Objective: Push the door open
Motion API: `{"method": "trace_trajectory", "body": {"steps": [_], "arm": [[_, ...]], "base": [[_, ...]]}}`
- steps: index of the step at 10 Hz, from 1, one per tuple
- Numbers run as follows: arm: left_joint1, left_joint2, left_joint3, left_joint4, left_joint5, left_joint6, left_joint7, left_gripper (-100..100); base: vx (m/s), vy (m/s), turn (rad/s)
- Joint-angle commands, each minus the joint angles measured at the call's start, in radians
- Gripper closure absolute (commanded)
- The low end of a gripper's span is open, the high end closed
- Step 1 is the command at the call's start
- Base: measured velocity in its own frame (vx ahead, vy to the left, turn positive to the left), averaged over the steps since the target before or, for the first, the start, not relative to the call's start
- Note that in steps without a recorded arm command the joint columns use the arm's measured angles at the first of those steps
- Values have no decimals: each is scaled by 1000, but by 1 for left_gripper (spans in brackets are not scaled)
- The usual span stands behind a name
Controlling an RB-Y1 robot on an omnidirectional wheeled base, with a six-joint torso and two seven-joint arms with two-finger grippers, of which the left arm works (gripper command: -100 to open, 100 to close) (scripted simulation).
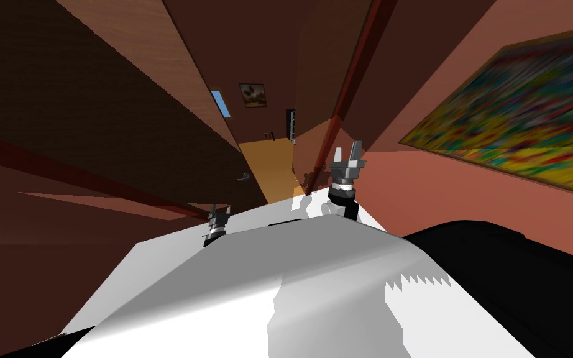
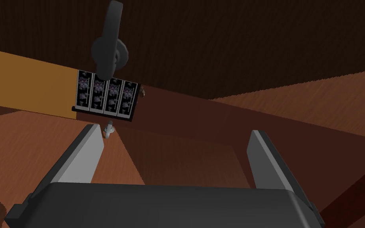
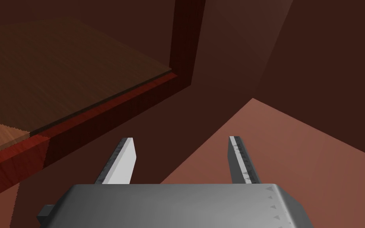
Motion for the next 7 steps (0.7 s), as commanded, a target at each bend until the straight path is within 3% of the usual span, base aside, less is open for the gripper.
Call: {"method": "trace_trajectory", "body": {"steps": [1,7], "arm": [[-7,-6,14,22,-17,-7,-46,-100],[-30,-29,63,101,-69,-34,-190,-100]], "base": [[96,-18,-15],[100,-17,-13]]}}
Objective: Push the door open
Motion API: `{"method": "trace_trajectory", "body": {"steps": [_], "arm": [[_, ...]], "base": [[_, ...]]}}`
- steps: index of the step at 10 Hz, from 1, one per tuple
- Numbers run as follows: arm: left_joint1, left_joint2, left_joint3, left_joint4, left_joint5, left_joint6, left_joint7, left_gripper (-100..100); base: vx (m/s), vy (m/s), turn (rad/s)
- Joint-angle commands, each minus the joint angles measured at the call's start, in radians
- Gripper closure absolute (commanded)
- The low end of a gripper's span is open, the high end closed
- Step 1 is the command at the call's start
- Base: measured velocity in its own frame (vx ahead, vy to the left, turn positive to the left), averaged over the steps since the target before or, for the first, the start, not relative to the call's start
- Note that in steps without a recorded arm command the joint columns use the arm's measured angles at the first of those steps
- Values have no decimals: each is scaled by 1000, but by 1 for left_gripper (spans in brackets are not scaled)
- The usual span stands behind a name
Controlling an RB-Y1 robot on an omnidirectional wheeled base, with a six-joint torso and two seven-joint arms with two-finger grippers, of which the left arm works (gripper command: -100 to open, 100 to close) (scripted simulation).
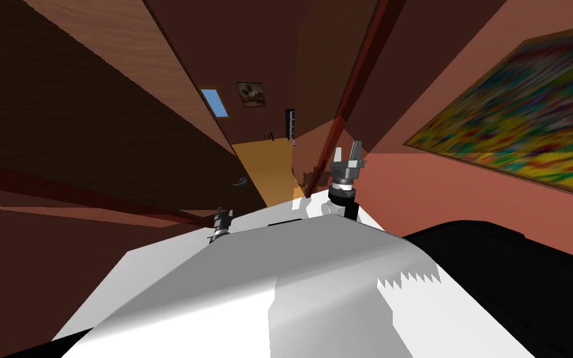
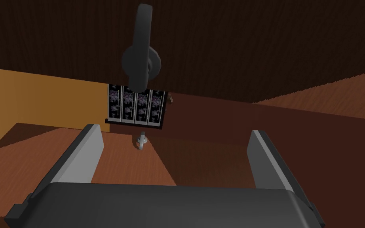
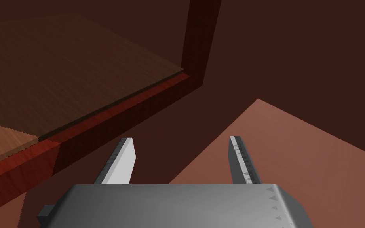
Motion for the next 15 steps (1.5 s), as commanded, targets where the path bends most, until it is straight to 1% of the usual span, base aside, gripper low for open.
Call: {"method": "trace_trajectory", "body": {"steps": [1,5,6,10,11,12,14,15], "arm": [[-8,-4,13,24,-12,-7,-39,-100],[-19,-18,36,62,-38,-21,-112,-100],[-24,-24,47,79,-49,-26,-143,-100],[-35,-41,70,118,-74,-40,-217,-100],[-34,-39,66,113,-69,-37,-205,-100],[-39,-10,68,116,-69,-34,-212,-100],[-45,15,70,119,-68,-28,-215,-100],[-49,22,71,121,-68,-24,-217,-100]], "base": [[93,-8,-9],[86,-11,-9],[117,7,-14],[115,-6,-10],[52,-10,0],[84,5,-21],[157,38,-24],[210,62,-27]]}}
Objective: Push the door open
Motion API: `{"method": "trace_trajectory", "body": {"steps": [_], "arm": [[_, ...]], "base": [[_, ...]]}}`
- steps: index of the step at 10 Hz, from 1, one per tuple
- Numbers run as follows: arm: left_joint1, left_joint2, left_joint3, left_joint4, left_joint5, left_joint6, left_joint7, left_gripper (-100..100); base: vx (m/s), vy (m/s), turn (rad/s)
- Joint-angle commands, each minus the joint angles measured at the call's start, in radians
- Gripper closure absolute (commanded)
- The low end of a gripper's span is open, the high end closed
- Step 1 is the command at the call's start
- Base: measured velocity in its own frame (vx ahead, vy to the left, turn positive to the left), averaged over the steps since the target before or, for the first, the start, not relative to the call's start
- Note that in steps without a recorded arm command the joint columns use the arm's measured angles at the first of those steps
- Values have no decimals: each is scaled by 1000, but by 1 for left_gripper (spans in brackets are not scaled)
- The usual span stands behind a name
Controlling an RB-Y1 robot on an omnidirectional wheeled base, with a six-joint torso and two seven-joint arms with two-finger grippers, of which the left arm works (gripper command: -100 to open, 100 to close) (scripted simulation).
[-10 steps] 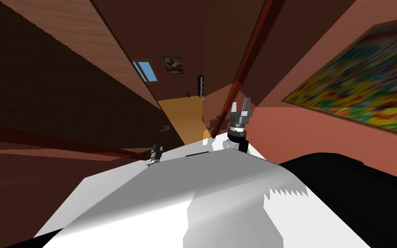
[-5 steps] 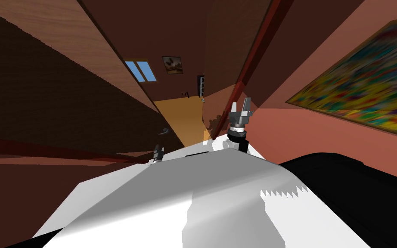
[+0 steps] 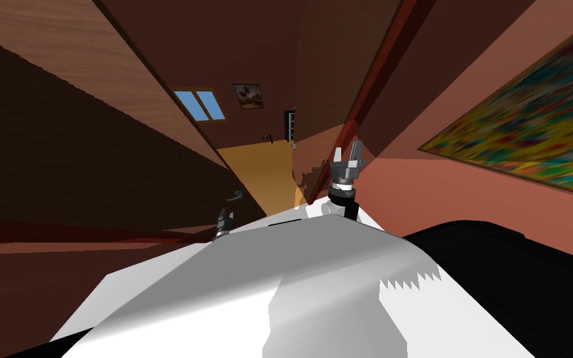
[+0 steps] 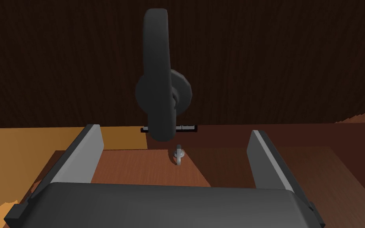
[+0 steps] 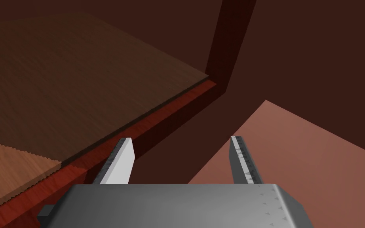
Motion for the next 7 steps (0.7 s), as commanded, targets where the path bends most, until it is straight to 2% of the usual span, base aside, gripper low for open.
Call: {"method": "trace_trajectory", "body": {"steps": [1,2,4,6,7], "arm": [[-5,10,1,0,0,7,-1,-100],[-9,7,2,2,1,11,-3,-100],[-15,-11,4,5,2,18,-7,-100],[-23,-54,6,8,3,26,-12,-100],[-26,-37,8,20,5,21,-15,-100]], "base": [[185,45,-29],[188,37,-27],[196,37,-26],[188,22,-27],[79,7,-5]]}}
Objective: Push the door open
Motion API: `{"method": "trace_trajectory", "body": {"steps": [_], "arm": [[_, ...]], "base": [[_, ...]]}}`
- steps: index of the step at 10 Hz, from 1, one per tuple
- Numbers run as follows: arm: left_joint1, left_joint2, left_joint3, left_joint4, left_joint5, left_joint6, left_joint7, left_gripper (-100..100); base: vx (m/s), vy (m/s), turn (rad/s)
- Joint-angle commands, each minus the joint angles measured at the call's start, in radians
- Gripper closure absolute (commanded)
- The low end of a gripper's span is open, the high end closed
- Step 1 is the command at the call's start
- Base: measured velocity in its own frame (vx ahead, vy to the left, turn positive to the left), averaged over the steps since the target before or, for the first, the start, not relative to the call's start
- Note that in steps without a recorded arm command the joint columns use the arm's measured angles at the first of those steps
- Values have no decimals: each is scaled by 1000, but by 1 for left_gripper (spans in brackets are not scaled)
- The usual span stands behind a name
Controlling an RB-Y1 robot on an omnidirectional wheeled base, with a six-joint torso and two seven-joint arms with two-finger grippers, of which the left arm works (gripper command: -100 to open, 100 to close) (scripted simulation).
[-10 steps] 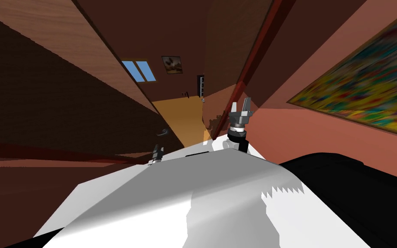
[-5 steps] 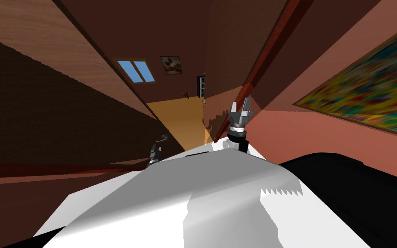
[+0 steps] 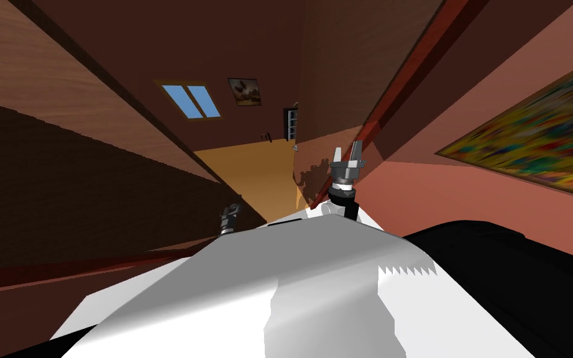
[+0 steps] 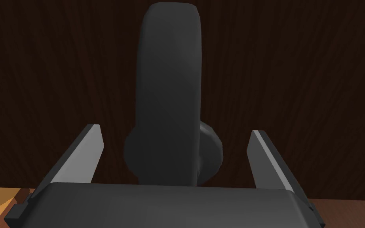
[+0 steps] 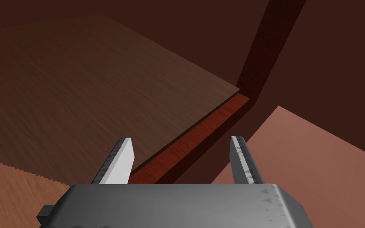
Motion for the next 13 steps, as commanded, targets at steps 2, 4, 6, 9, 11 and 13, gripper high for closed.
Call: {"method": "trace_trajectory", "body": {"steps": [2,4,6,9,11,13], "arm": [[1,1,-1,-3,-1,1,3,100],[1,1,-1,-3,-1,1,3,100],[1,1,-1,-3,-1,1,3,100],[1,13,-7,5,25,10,81,100],[-1,20,-11,8,42,13,128,100],[-3,27,-15,12,61,17,179,100]], "base": [[-20,-1,-3],[-17,3,-4],[-6,-5,9],[17,-2,-2],[37,-1,-7],[39,-1,-9]]}}
